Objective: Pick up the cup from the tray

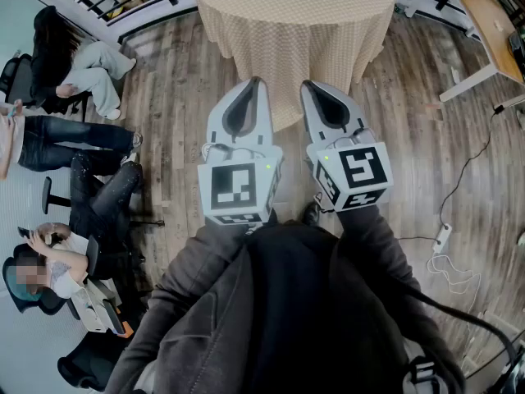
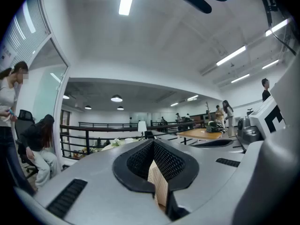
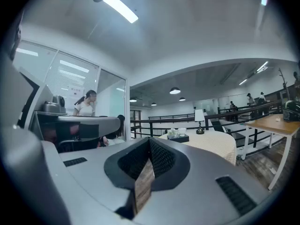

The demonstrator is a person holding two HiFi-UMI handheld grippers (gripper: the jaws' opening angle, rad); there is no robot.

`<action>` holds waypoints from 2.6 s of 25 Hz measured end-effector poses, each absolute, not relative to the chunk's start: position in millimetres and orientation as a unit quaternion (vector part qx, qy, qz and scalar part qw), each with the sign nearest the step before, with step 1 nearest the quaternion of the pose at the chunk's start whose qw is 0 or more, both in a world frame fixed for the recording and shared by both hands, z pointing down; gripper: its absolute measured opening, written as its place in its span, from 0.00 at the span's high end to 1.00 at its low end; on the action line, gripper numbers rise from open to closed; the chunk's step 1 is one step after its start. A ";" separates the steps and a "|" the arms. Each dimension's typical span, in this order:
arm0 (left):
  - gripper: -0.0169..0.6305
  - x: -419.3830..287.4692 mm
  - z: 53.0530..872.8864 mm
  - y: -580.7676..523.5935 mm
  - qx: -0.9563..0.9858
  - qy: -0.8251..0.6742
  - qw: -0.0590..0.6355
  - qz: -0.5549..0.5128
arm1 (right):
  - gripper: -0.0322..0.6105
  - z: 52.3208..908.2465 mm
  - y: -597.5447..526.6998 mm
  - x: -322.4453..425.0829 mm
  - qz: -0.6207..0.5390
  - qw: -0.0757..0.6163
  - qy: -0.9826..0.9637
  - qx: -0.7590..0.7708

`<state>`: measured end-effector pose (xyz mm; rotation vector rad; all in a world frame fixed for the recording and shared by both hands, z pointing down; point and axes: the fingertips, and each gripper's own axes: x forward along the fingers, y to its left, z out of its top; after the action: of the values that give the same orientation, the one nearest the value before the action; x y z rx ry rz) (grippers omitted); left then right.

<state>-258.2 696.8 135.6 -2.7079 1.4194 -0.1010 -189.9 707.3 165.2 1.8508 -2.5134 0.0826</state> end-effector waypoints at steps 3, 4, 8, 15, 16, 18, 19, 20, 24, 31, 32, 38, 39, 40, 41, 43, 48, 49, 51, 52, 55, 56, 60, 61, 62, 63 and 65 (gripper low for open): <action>0.97 -252.6 136.4 696.9 -0.884 0.464 0.043 -0.035 | 0.94 165.2 707.4 -184.2 0.024 0.009 -0.805 0.592; 0.97 -250.8 136.6 697.5 -0.884 0.464 0.043 -0.035 | 0.94 165.2 707.9 -182.3 0.024 0.008 -0.806 0.592; 0.97 -242.4 137.1 701.2 -0.884 0.464 0.045 -0.037 | 0.94 165.5 711.4 -173.9 0.024 0.005 -0.805 0.592; 0.97 -213.5 148.9 708.6 -0.883 0.466 0.042 -0.047 | 0.94 177.9 717.6 -145.1 0.049 -0.009 -0.807 0.589; 0.97 -209.0 151.0 709.5 -0.882 0.467 0.039 -0.049 | 0.94 179.5 718.8 -139.8 0.052 -0.009 -0.807 0.588; 0.97 -202.3 156.0 712.6 -0.879 0.472 0.033 -0.053 | 0.94 181.9 722.6 -130.6 0.055 -0.007 -0.809 0.585; 0.97 -199.6 159.2 715.4 -0.878 0.475 0.029 -0.056 | 0.94 183.4 725.0 -126.8 0.056 -0.007 -0.811 0.583; 0.97 -196.4 163.0 718.7 -0.877 0.476 0.027 -0.059 | 0.94 185.5 727.0 -123.6 0.057 -0.006 -0.812 0.581; 0.97 -189.8 185.3 726.6 -0.875 0.477 0.012 -0.082 | 0.94 199.8 727.6 -122.4 0.071 0.002 -0.820 0.568; 0.97 -202.8 201.3 691.4 -0.871 0.486 -0.010 -0.074 | 0.94 217.6 701.5 -124.8 0.085 0.021 -0.816 0.572; 0.97 -204.1 204.1 681.9 -0.871 0.485 -0.012 -0.073 | 0.94 220.0 693.8 -123.4 0.087 0.022 -0.813 0.575; 0.97 -204.3 211.9 611.9 -0.878 0.474 -0.030 -0.067 | 0.94 226.4 628.2 -128.9 0.091 0.037 -0.808 0.580; 0.97 -205.6 212.1 598.4 -0.878 0.473 -0.032 -0.065 | 0.94 226.8 614.6 -131.8 0.092 0.039 -0.809 0.580; 0.97 -207.9 211.9 585.0 -0.879 0.472 -0.033 -0.065 | 0.94 226.3 601.2 -135.2 0.092 0.041 -0.809 0.580; 0.97 -211.0 211.1 571.9 -0.879 0.471 -0.033 -0.064 | 0.94 225.0 588.3 -139.0 0.090 0.042 -0.809 0.580; 0.97 -218.5 207.2 546.6 -0.880 0.471 -0.031 -0.060 | 0.94 220.7 564.0 -146.8 0.086 0.043 -0.808 0.581; 0.97 -236.3 190.8 492.0 -0.883 0.467 -0.022 -0.044 | 0.94 203.5 509.2 -166.8 0.069 0.042 -0.807 0.584; 0.97 -238.7 187.2 483.2 -0.884 0.465 -0.020 -0.040 | 0.94 199.9 500.3 -169.9 0.065 0.042 -0.807 0.585; 0.97 -242.9 179.9 467.9 -0.886 0.462 -0.015 -0.032 | 0.94 192.4 484.6 -175.1 0.056 0.042 -0.807 0.586; 0.97 -245.1 176.2 461.1 -0.887 0.461 -0.013 -0.028 | 0.94 188.0 477.8 -177.3 0.051 0.041 -0.807 0.588; 0.97 -252.6 165.8 444.2 -0.889 0.457 -0.006 -0.019 | 0.94 175.6 461.5 -184.4 0.039 0.037 -0.804 0.592; 0.97 -254.9 163.8 439.7 -0.890 0.456 -0.005 -0.017 | 0.94 173.5 457.3 -186.9 0.037 0.036 -0.803 0.593; 0.97 -256.7 168.2 425.4 -0.894 0.448 -0.013 -0.018 | 0.94 175.5 444.6 -189.4 0.039 0.041 -0.799 0.599; 0.97 -255.2 170.9 422.8 -0.895 0.446 -0.015 -0.020 | 0.94 176.6 442.1 -187.4 0.041 0.041 -0.797 0.602; 0.97 -253.3 173.6 420.4 -0.896 0.444 -0.018 -0.022 | 0.94 177.8 439.9 -184.8 0.043 0.041 -0.795 0.604; 0.97 -251.1 176.2 418.0 -0.897 0.441 -0.020 -0.025 | 0.94 179.3 437.8 -182.0 0.045 0.042 -0.792 0.607; 0.97 -246.0 182.2 413.4 -0.899 0.436 -0.026 -0.032 | 0.94 183.7 433.8 -175.6 0.051 0.043 -0.788 0.612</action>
<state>-246.0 413.4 182.2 -2.8712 1.3925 -0.1016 -175.6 433.8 183.7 1.8716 -2.4102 0.1566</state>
